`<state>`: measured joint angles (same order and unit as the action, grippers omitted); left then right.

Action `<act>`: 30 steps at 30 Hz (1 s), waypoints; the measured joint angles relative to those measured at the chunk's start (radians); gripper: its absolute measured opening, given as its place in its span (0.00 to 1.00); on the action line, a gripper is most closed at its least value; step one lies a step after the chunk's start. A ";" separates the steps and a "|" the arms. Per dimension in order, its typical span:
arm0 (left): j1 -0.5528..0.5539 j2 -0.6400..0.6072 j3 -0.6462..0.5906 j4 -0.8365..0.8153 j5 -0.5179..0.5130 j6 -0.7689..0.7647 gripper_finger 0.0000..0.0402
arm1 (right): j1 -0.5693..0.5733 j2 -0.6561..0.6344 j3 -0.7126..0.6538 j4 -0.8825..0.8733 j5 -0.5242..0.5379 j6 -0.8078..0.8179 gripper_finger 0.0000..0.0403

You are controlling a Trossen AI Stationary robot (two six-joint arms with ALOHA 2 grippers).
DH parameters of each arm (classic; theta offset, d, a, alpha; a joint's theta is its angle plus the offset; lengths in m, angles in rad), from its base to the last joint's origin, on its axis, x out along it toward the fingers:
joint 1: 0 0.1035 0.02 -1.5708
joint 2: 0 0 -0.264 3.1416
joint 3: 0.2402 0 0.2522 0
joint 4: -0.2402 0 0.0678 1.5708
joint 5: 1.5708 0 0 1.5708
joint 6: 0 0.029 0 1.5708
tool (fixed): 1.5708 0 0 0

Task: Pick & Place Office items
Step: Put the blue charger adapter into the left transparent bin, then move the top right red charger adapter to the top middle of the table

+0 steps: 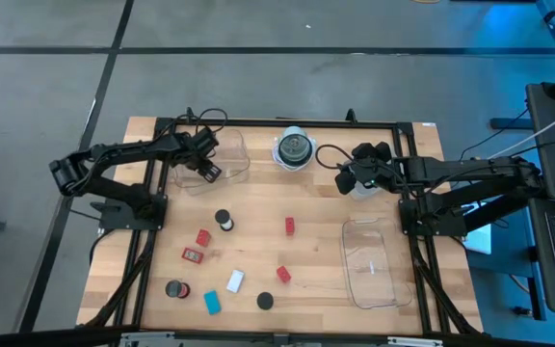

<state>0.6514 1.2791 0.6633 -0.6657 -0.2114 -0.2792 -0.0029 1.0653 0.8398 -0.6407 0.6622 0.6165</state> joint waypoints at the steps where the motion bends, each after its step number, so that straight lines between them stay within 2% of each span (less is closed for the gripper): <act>1: 0.000 -0.001 0.009 -0.026 0.005 0.010 0.40 | 0.000 0.000 0.000 0.000 0.000 -0.003 0.72; 10: 0.000 -0.036 0.173 -0.146 -0.007 0.014 0.53 | 0.000 0.000 0.000 -0.003 0.000 -0.004 0.72; 15: -0.024 -0.062 0.236 -0.169 0.123 0.037 0.54 | 0.000 0.000 0.000 -0.004 -0.002 -0.004 0.72; 20: -0.107 -0.091 0.241 -0.135 0.240 0.060 0.54 | 0.000 0.000 0.000 -0.005 -0.024 -0.027 0.72; 27: -0.276 -0.100 0.241 -0.100 0.235 0.017 0.54 | 0.000 0.000 0.000 -0.003 -0.028 -0.021 0.72; 30: -0.335 -0.099 0.241 -0.083 0.229 -0.022 0.53 | 0.011 0.015 0.000 0.022 -0.068 -0.060 0.72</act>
<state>0.3160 1.1797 0.9047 -0.7487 0.0179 -0.3010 0.0084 1.0804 0.8398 -0.6183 0.5941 0.5568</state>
